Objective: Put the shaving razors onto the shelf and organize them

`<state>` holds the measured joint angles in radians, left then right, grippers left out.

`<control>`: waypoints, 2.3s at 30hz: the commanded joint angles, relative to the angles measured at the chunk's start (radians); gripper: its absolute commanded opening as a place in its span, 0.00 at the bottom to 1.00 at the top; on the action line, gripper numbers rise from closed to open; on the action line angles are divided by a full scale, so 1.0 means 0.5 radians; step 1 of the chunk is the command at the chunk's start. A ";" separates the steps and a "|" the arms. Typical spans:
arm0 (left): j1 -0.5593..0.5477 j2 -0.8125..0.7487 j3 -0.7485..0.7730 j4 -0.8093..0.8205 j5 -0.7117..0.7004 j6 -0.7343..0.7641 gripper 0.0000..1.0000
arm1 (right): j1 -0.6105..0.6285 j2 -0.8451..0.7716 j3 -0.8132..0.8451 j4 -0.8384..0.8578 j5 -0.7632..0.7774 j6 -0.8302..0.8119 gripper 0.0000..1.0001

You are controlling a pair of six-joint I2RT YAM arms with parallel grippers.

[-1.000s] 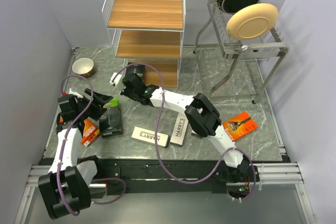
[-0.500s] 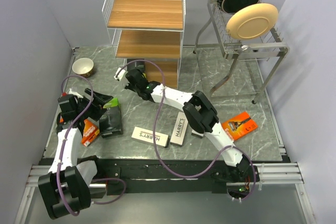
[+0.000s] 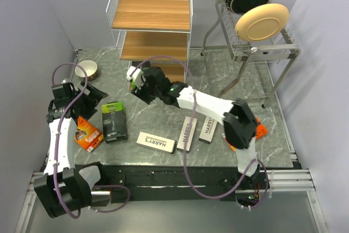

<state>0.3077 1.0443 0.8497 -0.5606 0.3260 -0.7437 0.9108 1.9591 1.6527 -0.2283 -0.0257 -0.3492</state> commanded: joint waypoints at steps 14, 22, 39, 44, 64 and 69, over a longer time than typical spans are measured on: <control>0.097 0.133 -0.441 -0.017 0.246 0.143 0.91 | 0.130 -0.166 -0.200 0.015 -0.363 0.711 0.65; -0.301 0.209 -0.475 0.109 0.453 0.073 0.93 | 0.090 -0.374 -0.323 -0.049 -0.221 0.524 0.68; -0.953 0.513 -0.193 0.727 0.725 -0.121 0.96 | -0.189 -0.685 -0.655 -0.111 -0.163 0.536 0.70; -0.901 0.204 0.018 0.348 0.582 0.330 0.97 | -0.183 -0.626 -0.621 -0.111 -0.182 0.665 0.71; -0.235 0.794 0.221 0.670 0.225 0.490 0.92 | -0.140 -0.317 -0.667 0.033 -0.445 1.235 0.82; -0.235 1.034 0.279 0.780 0.269 0.527 0.88 | -0.110 -0.261 -0.679 0.064 -0.400 1.248 0.75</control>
<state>0.1894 1.5116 0.9348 -0.2615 0.4328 -0.5106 0.8387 1.8198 1.3201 -0.2466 -0.2333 0.2462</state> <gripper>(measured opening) 0.893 0.784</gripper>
